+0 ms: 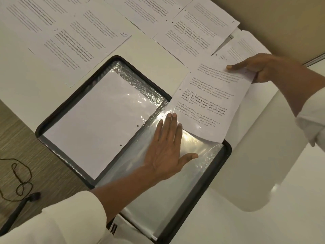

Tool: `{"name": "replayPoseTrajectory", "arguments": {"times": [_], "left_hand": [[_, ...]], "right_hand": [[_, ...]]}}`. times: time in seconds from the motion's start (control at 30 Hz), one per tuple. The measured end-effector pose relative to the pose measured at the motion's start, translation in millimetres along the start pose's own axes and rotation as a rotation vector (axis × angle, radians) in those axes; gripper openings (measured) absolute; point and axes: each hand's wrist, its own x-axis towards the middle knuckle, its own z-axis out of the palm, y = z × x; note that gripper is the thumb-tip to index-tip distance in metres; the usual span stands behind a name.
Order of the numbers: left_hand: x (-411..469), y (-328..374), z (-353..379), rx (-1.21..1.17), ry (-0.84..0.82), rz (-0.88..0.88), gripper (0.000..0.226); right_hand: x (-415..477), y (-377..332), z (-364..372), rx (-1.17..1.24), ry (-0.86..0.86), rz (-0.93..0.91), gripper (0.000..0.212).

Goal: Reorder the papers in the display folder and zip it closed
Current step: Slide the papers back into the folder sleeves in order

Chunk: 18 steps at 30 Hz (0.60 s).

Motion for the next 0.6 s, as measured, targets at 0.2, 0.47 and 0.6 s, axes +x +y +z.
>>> {"name": "replayPoseTrajectory", "arguments": {"times": [0.2, 0.47, 0.6], "left_hand": [[-3, 3, 4, -0.015, -0.003, 0.017, 0.115], [-3, 14, 6, -0.040, 0.001, 0.119, 0.119], [-5, 26, 11, -0.034, -0.037, 0.205, 0.114]], "right_hand": [[-19, 12, 5, 0.191, 0.118, 0.165, 0.036], [-45, 42, 12, 0.139, 0.114, 0.280, 0.050], [-62, 54, 17, 0.055, 0.080, 0.328, 0.033]]}}
